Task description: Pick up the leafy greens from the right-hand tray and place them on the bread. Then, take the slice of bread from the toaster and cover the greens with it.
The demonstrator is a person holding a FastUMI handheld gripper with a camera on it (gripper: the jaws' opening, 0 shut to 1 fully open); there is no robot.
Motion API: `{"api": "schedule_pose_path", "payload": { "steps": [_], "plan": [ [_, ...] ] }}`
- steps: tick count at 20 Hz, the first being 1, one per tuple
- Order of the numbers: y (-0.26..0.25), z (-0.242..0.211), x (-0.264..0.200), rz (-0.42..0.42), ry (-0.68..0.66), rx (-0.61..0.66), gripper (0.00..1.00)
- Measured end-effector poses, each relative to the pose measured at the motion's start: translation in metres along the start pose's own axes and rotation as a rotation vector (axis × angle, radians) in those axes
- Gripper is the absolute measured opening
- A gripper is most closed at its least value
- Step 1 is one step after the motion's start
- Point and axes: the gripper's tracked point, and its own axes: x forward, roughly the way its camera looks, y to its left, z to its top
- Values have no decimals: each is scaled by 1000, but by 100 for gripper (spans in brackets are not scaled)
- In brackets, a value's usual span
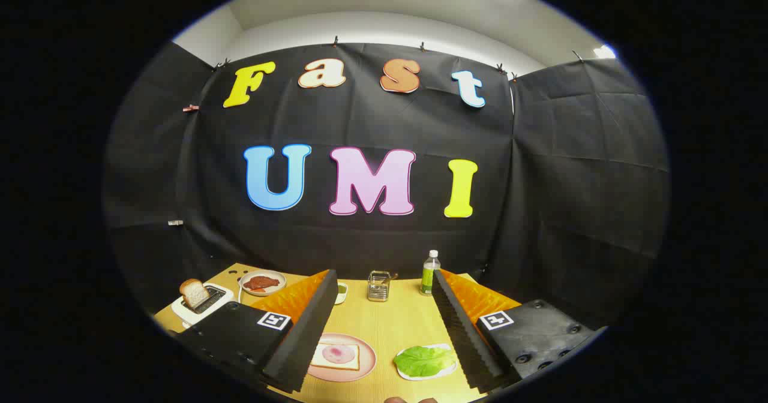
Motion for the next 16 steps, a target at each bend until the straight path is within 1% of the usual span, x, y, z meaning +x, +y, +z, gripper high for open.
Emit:
{"api": "schedule_pose_path", "payload": {
  "steps": [5,8,12,16],
  "plan": [
    [-5,0,-4,-14,19,-17,98],
    [-8,0,2,0,24,13,98],
    [-15,1,10,25,12,16,98],
    [-25,-14,17,39,33,16,98]
  ]
}}
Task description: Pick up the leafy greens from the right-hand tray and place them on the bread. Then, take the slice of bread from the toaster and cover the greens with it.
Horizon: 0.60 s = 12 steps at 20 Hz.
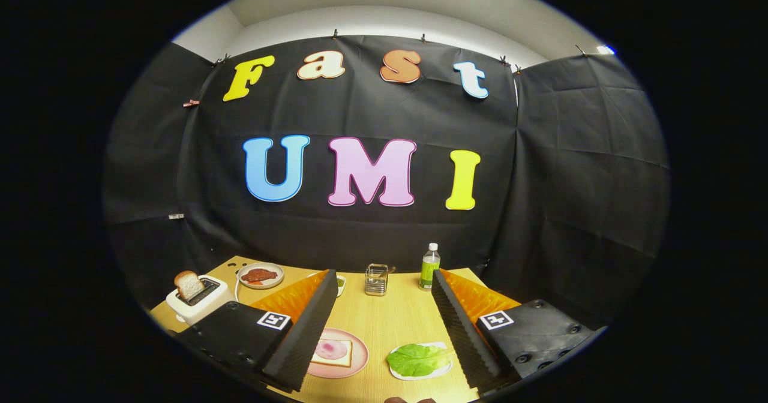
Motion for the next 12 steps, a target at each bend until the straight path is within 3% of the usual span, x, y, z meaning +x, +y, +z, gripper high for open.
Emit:
{"api": "schedule_pose_path", "payload": {
  "steps": [12],
  "plan": [
    [-20,-57,31,51,156,1,98]
  ]
}}
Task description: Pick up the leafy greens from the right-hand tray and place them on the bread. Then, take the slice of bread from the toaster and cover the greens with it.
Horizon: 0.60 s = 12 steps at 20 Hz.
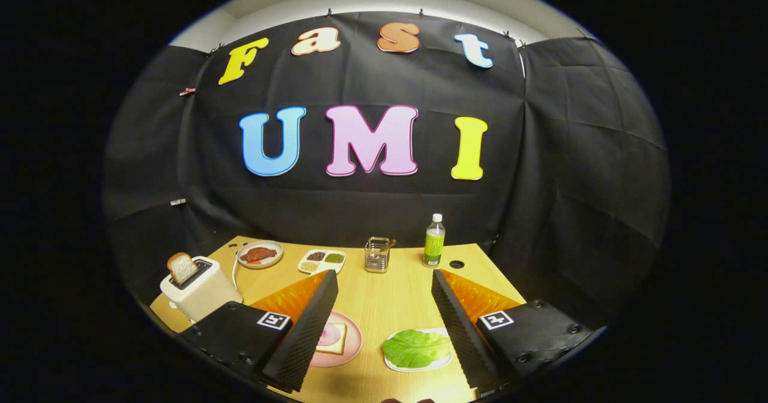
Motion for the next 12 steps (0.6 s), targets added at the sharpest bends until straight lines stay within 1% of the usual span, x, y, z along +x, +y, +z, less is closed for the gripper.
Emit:
{"api": "schedule_pose_path", "payload": {
  "steps": [3,6,10,12],
  "plan": [
    [-8,-20,13,17,55,-21,98],
    [-21,-49,28,31,121,-55,98],
    [-38,-105,49,61,269,-75,98],
    [-40,-137,57,105,339,-108,98]
  ]
}}
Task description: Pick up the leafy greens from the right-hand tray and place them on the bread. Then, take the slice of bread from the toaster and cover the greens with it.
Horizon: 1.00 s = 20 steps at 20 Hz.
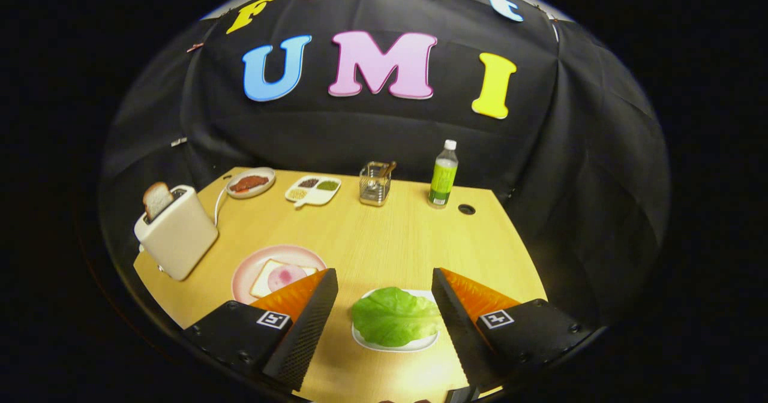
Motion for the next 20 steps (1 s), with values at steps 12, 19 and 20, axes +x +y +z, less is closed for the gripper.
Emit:
{"api": "schedule_pose_path", "payload": {
  "steps": [12,19,20],
  "plan": [
    [-33,-111,83,114,305,-219,99],
    [-26,-131,105,173,378,-105,94],
    [-25,-133,105,182,386,-99,90]
  ]
}}
